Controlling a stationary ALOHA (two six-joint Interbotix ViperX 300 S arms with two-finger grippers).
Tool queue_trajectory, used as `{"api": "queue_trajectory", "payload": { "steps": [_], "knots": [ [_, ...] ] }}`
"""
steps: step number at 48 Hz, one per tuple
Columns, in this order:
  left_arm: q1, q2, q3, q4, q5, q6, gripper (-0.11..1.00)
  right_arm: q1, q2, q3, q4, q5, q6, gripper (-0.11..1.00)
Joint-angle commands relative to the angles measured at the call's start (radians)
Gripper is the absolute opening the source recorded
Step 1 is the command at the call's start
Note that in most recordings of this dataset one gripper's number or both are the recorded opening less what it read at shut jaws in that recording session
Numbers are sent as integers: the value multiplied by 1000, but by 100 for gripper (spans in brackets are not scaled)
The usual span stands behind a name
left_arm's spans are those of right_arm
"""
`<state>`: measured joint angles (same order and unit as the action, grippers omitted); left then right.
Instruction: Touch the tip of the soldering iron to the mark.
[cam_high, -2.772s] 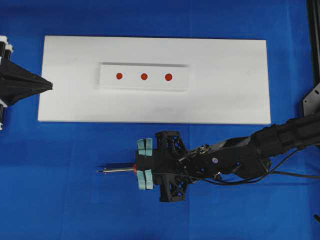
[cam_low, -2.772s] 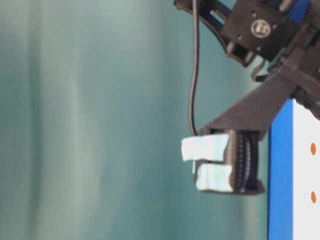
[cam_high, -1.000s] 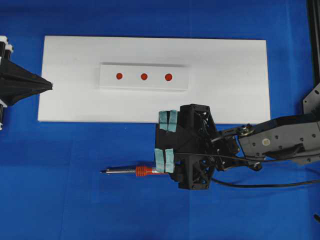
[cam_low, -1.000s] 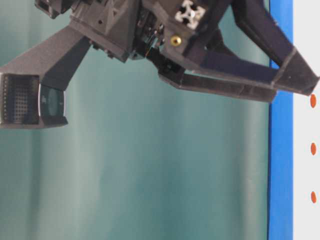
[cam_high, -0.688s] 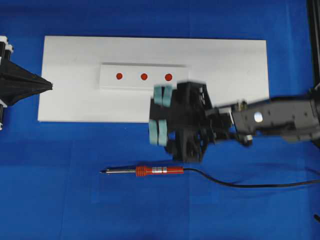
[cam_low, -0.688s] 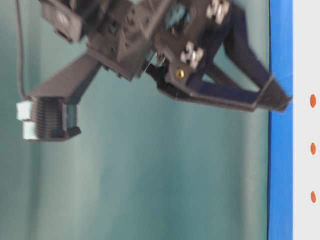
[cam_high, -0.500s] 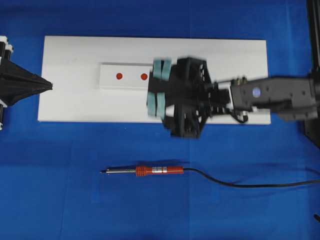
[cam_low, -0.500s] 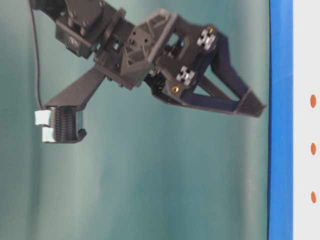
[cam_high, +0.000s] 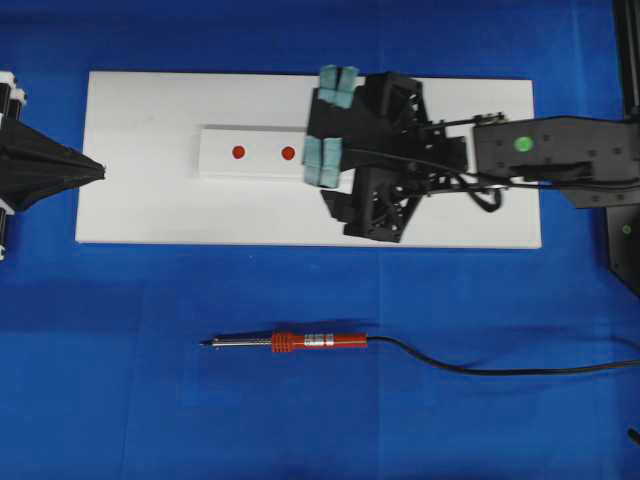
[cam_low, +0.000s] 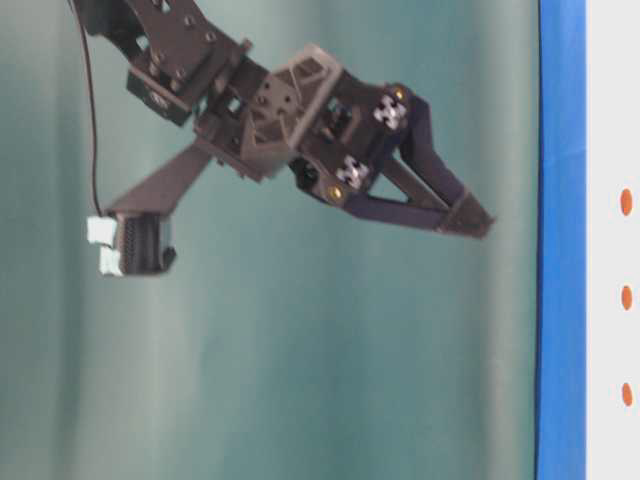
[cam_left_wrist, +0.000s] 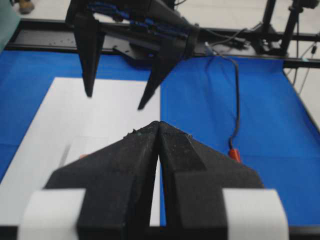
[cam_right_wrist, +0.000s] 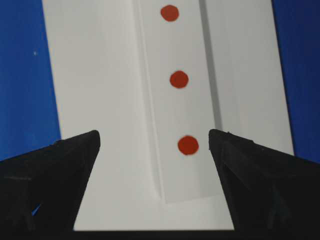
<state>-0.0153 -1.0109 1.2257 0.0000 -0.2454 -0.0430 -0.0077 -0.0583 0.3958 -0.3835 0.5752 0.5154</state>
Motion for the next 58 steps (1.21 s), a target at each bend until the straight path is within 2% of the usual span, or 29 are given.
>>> {"api": "queue_trajectory", "payload": {
  "steps": [1, 35, 58],
  "knots": [
    [-3, 3, -14, 3, -5, 0, 0, -2, -75, 15, 2, -2, 2, 86],
    [-3, 3, -14, 2, -6, 2, 0, -2, -606, 337, -11, -61, 9, 86],
    [-3, 2, -11, 2, -5, 3, 0, -2, -853, 569, -12, -175, 9, 85]
  ]
}}
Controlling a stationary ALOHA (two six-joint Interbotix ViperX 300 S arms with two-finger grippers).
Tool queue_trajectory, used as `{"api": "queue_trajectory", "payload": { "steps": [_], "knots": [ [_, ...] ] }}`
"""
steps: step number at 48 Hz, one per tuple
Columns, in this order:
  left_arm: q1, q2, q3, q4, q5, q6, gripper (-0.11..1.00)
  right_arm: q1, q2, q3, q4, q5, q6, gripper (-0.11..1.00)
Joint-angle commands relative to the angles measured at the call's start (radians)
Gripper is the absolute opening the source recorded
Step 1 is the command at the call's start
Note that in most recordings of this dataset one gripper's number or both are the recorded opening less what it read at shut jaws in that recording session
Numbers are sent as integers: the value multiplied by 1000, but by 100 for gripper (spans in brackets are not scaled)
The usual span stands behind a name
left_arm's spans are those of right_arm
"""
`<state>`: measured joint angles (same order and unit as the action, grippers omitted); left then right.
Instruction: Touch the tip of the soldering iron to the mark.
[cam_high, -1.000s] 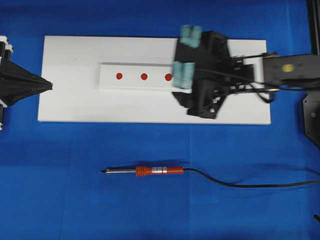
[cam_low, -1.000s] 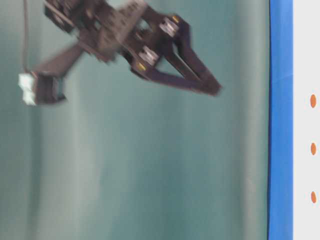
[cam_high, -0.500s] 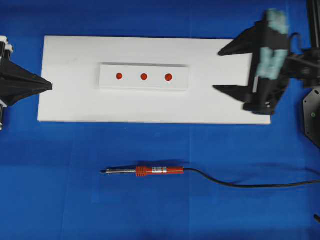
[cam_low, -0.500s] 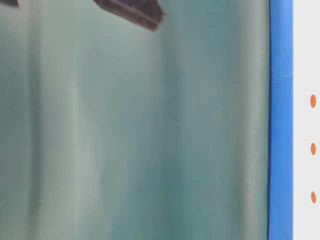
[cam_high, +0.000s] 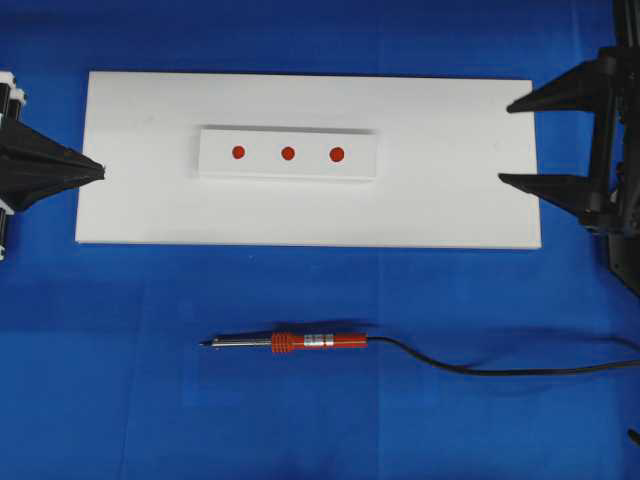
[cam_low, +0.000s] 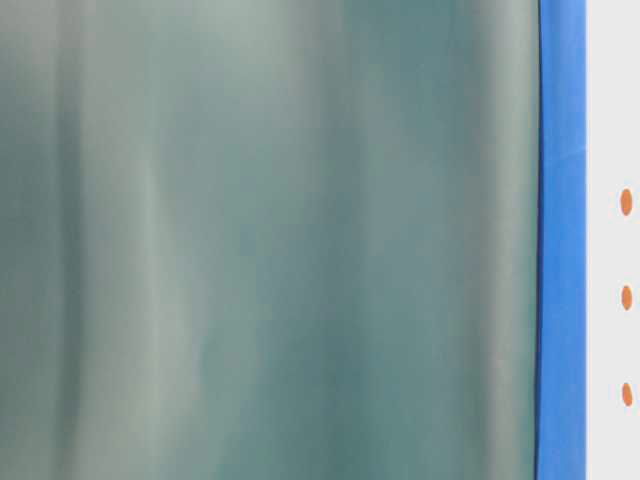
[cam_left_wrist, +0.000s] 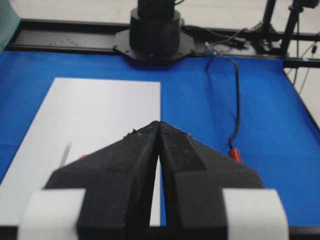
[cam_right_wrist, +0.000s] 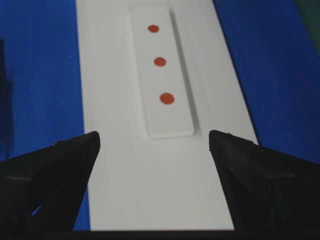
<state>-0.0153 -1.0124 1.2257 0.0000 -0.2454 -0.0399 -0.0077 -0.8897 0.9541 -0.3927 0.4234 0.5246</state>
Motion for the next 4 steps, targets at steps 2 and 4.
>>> {"api": "queue_trajectory", "payload": {
  "steps": [2, 4],
  "knots": [
    [-3, 5, -11, 2, -5, 2, 0, -2, -35, 26, -3, -31, 0, 85],
    [-3, 3, -9, 3, -5, 0, 0, -2, -54, 48, -3, -38, 0, 85]
  ]
}}
